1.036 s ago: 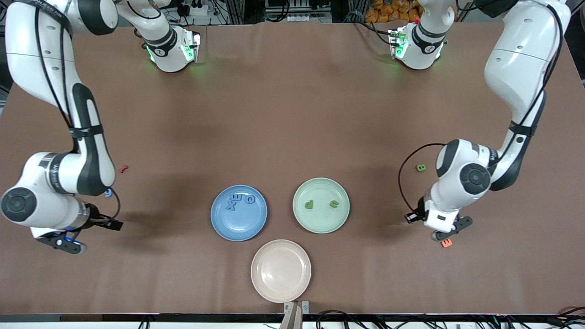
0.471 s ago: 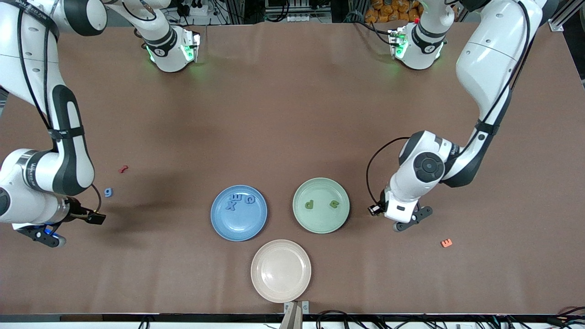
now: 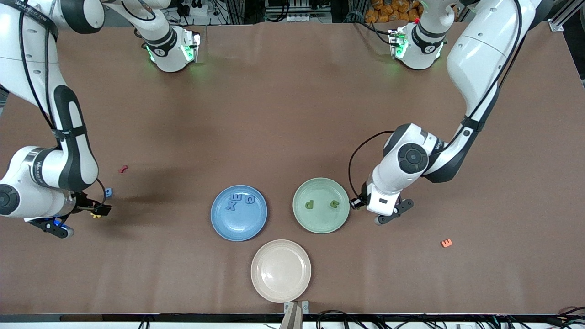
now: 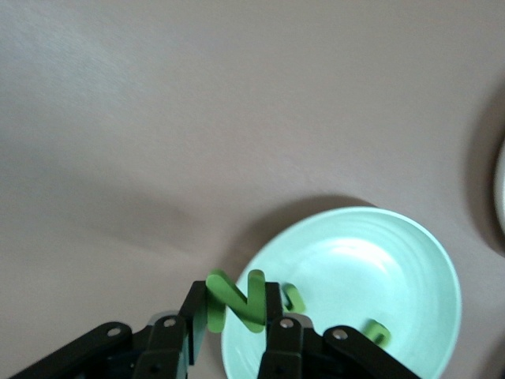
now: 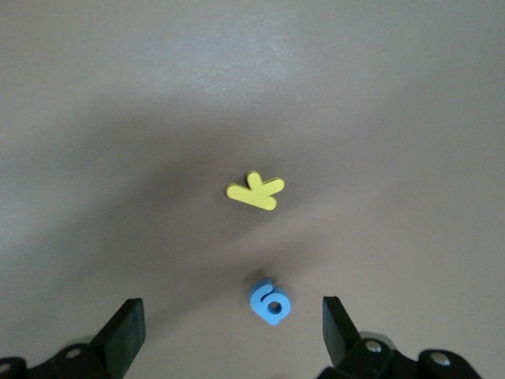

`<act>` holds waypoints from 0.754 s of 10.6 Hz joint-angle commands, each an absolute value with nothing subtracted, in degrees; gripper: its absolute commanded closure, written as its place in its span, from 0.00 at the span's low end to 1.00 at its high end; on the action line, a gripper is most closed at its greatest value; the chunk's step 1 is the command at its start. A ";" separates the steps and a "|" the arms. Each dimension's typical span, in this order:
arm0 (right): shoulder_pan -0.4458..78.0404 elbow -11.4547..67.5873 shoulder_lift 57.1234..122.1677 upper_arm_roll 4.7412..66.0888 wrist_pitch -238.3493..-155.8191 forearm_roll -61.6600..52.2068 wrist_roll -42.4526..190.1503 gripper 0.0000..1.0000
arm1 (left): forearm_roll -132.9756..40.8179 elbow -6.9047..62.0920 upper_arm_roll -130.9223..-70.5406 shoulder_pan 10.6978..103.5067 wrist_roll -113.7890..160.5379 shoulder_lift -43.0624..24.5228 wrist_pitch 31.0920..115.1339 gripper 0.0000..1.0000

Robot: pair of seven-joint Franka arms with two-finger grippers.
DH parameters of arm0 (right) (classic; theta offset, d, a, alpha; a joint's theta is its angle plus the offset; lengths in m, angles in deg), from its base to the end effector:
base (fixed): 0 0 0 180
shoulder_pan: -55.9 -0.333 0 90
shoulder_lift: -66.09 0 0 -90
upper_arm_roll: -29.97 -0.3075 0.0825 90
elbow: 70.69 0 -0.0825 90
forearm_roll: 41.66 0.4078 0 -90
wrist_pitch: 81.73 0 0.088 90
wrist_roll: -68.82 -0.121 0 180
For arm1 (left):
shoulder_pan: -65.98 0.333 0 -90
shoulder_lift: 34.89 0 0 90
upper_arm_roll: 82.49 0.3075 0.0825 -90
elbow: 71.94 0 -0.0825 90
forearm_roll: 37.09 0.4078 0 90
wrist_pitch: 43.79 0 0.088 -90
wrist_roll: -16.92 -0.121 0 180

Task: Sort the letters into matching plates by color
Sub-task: 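Carry the green N to the green plate with the left gripper, then release the N on the green plate while the right gripper reaches blue 6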

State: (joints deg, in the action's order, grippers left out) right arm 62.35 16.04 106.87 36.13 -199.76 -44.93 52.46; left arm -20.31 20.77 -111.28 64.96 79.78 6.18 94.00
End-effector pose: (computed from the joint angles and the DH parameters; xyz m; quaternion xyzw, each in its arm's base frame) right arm 0.6886 -0.1489 0.1979 0.9693 -0.2241 -0.0789 0.0626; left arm 0.6488 -0.3165 0.2246 0.9634 0.2495 0.0224 0.0958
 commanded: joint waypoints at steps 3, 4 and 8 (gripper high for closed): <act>64.51 20.01 104.50 35.06 -202.39 -45.35 53.26 0.01 | -23.02 19.29 -110.71 59.57 83.80 7.12 97.36 1.00; 64.68 20.36 104.85 34.98 -203.01 -45.35 53.26 0.01 | -22.94 19.29 -110.53 58.95 84.16 7.29 97.54 1.00; 65.21 24.75 105.12 34.98 -209.42 -43.86 53.26 0.02 | -23.02 18.33 -110.27 57.28 86.52 8.34 97.63 1.00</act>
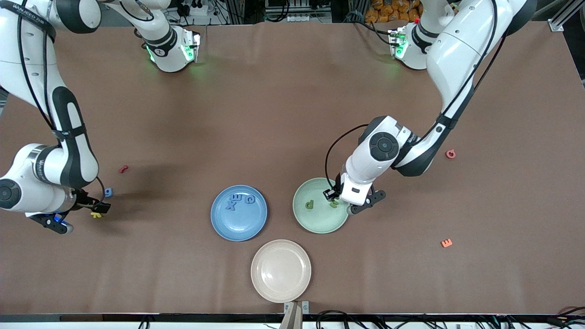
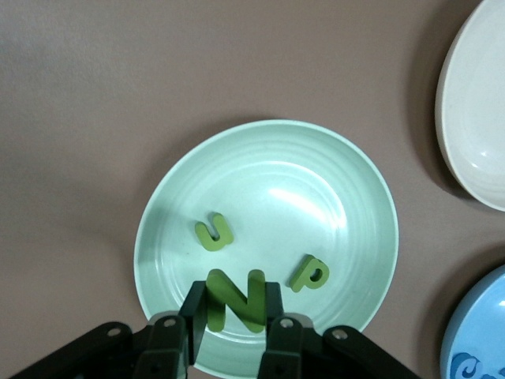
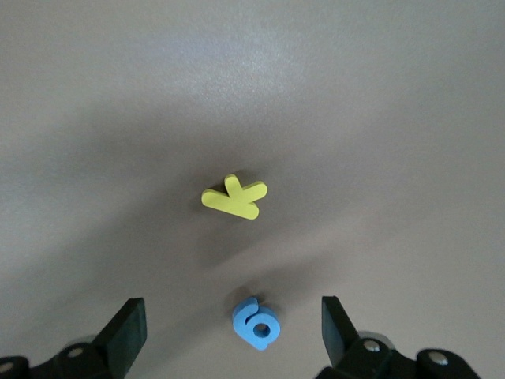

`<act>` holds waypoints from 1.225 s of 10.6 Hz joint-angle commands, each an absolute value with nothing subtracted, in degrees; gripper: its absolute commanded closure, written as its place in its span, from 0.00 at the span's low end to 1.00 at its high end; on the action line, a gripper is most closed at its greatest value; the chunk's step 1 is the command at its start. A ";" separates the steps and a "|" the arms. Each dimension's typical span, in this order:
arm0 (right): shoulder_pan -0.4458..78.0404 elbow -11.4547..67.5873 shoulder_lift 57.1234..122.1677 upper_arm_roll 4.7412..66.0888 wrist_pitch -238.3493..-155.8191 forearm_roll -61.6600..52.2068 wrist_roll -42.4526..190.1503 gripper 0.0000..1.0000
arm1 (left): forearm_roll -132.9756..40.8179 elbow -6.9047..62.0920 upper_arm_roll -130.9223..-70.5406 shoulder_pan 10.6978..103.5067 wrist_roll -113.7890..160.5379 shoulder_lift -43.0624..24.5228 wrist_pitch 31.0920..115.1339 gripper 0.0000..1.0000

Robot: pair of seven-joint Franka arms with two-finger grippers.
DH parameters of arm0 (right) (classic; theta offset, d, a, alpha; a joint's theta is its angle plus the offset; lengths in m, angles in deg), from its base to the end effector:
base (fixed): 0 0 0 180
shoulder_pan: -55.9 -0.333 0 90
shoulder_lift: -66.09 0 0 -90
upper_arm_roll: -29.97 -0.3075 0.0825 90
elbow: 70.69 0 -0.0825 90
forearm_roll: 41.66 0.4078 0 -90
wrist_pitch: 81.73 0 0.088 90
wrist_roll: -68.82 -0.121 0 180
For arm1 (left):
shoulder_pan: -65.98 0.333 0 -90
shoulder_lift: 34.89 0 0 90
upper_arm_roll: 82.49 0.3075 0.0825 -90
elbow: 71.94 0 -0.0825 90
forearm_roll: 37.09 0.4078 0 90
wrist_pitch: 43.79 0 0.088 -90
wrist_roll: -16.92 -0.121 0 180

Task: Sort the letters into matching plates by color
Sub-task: 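Release the N on the green plate while the right gripper reaches blue 6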

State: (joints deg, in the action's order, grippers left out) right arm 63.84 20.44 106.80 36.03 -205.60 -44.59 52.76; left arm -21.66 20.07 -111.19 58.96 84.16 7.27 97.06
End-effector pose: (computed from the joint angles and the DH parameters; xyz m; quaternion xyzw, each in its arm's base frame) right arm 0.6733 -0.1638 0.1722 0.9685 -0.2331 -0.0669 0.0566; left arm 0.6191 -0.3849 0.2231 0.9609 0.2474 0.0183 0.1234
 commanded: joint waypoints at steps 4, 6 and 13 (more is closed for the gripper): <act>66.27 25.19 105.12 34.62 -209.52 -40.88 53.44 0.02 | -23.02 17.36 -110.27 56.57 90.56 9.22 97.72 0.77; 66.44 25.81 105.12 34.62 -209.61 -38.95 53.44 0.04 | -21.54 16.83 -109.31 55.35 89.96 9.41 97.72 0.00; 66.97 27.04 106.35 34.54 -209.96 -38.32 54.92 0.13 | -17.32 16.74 -106.85 57.45 89.70 6.07 93.77 0.00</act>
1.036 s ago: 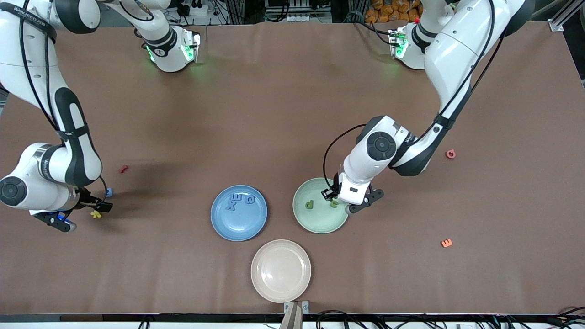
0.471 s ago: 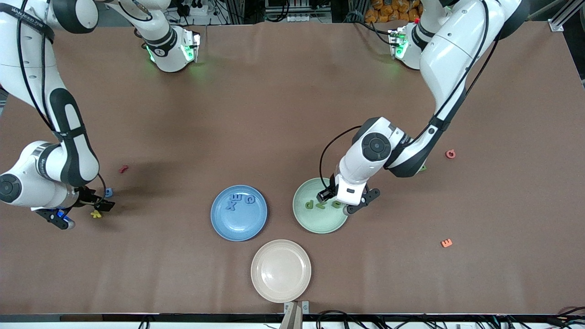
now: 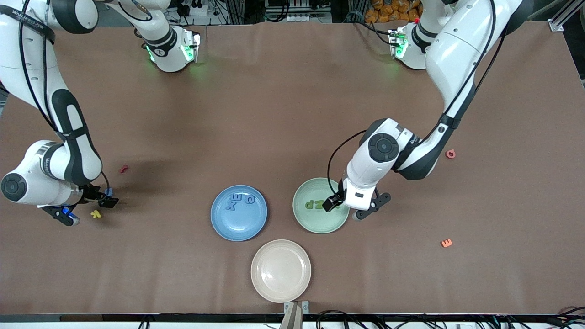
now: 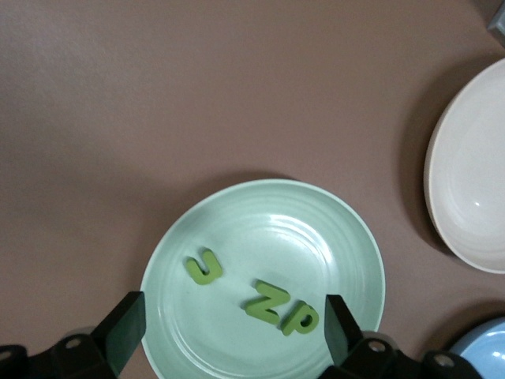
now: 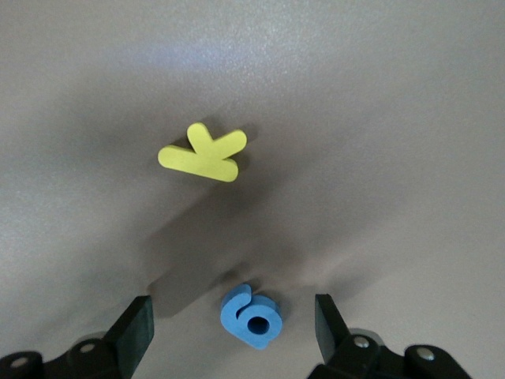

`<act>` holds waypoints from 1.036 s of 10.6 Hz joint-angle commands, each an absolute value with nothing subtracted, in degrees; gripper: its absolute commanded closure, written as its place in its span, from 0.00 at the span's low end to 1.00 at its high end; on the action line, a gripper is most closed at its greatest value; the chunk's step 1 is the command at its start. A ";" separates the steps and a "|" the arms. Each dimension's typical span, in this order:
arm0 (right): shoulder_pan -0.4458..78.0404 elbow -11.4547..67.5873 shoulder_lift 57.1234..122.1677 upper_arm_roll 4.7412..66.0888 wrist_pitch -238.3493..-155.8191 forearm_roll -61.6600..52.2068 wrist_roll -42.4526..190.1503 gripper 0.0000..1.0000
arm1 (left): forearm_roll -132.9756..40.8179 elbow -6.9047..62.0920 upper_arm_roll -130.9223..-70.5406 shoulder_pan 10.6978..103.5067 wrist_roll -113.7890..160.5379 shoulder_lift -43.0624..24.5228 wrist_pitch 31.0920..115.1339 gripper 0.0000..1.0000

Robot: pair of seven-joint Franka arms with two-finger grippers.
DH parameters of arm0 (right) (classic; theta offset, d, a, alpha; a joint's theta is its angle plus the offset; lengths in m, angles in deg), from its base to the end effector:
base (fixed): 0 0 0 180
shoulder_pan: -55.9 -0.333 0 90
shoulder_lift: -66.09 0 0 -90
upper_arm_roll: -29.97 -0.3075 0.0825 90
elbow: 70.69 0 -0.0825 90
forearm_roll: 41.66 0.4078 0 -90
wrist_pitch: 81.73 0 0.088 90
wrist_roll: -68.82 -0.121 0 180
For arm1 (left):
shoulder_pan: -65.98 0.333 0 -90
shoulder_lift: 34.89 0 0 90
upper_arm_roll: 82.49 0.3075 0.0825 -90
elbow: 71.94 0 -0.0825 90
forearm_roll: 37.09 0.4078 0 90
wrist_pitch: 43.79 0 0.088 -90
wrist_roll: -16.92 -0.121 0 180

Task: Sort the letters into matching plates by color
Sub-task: 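Release the N on the green plate while the right gripper reaches blue 6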

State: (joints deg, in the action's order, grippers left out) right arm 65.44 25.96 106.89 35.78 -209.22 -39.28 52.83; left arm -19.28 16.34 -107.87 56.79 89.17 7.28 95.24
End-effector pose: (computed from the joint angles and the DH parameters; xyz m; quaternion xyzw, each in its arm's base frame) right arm 0.6438 -0.1716 0.1349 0.9579 -0.2735 -0.0847 0.0191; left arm 0.6407 -0.3766 0.2378 0.9517 0.2838 0.0477 0.1071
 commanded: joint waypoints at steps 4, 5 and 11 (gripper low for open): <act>68.64 27.83 106.35 34.62 -209.78 -32.44 62.39 0.28 | -14.41 17.35 -103.85 59.20 83.12 5.72 88.49 0.00; 68.55 27.75 106.35 34.62 -209.78 -32.43 62.40 0.29 | -14.41 17.61 -103.76 59.64 81.02 5.63 88.40 0.00; 68.55 27.83 106.35 34.62 -209.17 -32.43 62.49 0.51 | -14.41 33.06 -104.47 66.59 65.44 -3.76 85.76 0.00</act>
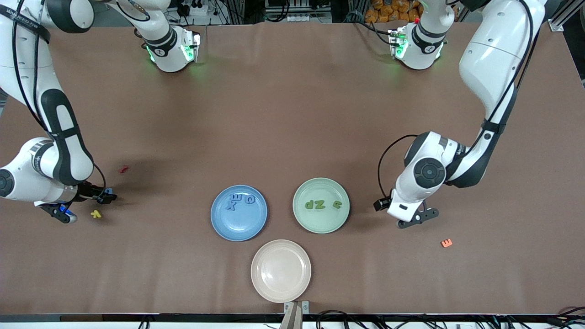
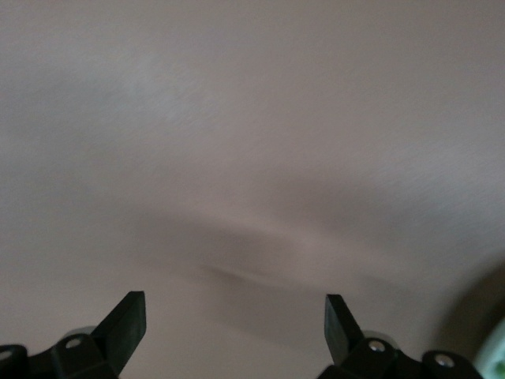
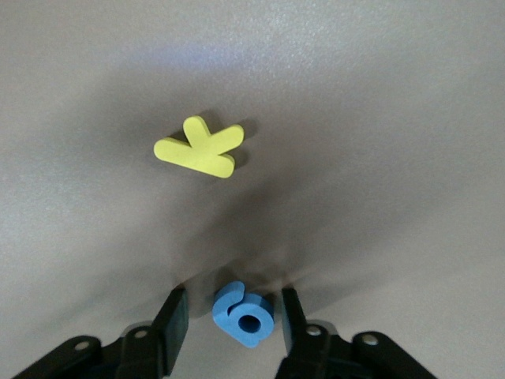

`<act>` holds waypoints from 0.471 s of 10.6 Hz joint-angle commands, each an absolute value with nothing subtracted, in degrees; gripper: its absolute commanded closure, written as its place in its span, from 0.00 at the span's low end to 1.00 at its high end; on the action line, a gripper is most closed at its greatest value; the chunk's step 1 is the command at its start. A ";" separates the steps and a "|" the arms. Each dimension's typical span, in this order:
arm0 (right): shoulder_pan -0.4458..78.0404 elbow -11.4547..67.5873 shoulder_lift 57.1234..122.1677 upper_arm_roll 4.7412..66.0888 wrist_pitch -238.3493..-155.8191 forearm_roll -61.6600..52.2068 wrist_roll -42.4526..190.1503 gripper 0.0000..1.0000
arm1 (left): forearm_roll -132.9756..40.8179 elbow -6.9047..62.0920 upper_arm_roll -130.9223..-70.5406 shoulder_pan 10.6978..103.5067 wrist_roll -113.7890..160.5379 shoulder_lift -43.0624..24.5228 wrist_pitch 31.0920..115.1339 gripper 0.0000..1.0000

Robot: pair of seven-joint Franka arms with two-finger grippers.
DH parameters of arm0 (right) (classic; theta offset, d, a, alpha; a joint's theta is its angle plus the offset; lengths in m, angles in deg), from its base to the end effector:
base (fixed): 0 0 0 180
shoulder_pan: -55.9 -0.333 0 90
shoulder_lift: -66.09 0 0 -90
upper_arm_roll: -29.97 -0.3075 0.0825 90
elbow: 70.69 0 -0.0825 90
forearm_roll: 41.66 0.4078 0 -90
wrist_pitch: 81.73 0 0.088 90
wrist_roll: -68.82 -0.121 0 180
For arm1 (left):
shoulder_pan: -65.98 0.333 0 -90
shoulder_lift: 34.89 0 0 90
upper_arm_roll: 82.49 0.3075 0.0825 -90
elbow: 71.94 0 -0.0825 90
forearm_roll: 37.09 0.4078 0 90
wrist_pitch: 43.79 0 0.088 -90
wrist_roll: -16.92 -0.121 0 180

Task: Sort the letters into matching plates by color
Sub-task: 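Grasp the blue 6 with the right gripper while the left gripper withdraws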

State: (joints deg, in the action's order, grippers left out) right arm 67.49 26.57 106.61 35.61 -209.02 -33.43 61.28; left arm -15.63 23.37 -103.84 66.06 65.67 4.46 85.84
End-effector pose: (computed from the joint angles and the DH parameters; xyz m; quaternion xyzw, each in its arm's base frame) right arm 0.6358 -0.1878 0.1335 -0.9634 0.2521 0.0866 0.0276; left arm 0.6560 -0.2185 0.1887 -0.9877 -0.1536 -0.0037 0.0274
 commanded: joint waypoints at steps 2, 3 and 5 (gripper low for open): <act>68.55 27.83 106.43 34.62 -209.17 -32.43 62.49 0.61 | -14.67 35.01 -105.78 66.68 65.61 -5.44 85.85 0.00; 68.55 27.83 106.44 34.62 -209.17 -32.43 62.49 0.67 | -14.67 36.50 -105.96 66.59 65.79 -6.32 85.85 0.00; 68.55 27.83 106.44 34.62 -209.17 -32.43 63.19 0.72 | -14.76 40.80 -107.01 66.59 66.49 -9.30 86.72 0.00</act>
